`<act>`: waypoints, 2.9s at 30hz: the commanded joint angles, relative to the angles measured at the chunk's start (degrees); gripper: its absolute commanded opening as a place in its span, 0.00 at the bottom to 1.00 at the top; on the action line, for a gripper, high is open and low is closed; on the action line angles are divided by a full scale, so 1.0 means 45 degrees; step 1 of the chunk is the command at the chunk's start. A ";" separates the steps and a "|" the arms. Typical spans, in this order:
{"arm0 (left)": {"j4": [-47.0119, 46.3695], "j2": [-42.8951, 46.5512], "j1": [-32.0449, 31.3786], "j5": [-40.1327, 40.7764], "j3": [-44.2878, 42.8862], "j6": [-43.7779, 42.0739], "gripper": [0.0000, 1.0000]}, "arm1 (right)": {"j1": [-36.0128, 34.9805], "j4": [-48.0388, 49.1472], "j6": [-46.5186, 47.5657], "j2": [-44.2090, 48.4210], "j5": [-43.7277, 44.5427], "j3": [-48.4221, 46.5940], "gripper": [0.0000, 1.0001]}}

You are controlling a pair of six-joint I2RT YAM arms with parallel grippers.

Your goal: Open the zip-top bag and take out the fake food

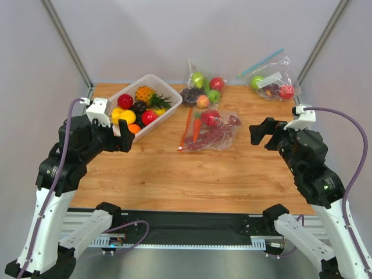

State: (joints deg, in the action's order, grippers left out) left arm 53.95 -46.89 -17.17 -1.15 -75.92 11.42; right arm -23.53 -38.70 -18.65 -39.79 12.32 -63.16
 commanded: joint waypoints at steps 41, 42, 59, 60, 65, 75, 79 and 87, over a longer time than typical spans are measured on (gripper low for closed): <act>-0.5720 -0.0244 0.0749 -0.3300 0.4332 -0.1620 0.99 | 0.0053 0.3326 -0.1362 -0.6467 -0.2229 0.1535 0.94; -0.5701 -0.0243 0.0749 -0.3242 0.4351 -0.1620 0.99 | 0.0053 0.3307 -0.1401 -0.6644 -0.2229 0.1496 0.93; -0.5681 -0.0302 0.0749 -0.3515 0.4449 -0.1620 0.99 | -0.0357 0.3111 -0.1695 -0.8794 -0.1663 0.1320 0.82; -0.5662 -0.0302 0.0749 -0.3534 0.4469 -0.1620 0.99 | -0.0377 0.3169 -0.1714 -0.8833 -0.1643 0.1358 0.82; -0.5681 -0.0302 0.0749 -0.3612 0.4469 -0.1600 1.00 | -0.0416 0.3229 -0.1675 -0.8970 -0.1468 0.1300 0.78; -0.5662 -0.0243 0.0749 -0.3690 0.4527 -0.1620 0.99 | -0.0591 0.3150 -0.1616 -0.9204 -0.1155 0.1203 0.67; -0.5642 -0.0204 0.0749 -0.3710 0.4527 -0.1600 0.99 | -0.0709 0.3131 -0.1538 -0.9555 -0.0940 0.0988 0.66; -0.5662 -0.0165 0.0749 -0.3729 0.4547 -0.1640 0.99 | -0.0748 0.3501 -0.1382 -1.0258 -0.0940 0.0871 0.45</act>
State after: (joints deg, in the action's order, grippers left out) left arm 30.50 -48.40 -14.06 -16.88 -55.75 5.10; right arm -26.61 -25.63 -25.41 -84.68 6.76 -56.80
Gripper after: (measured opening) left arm 0.993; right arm 0.485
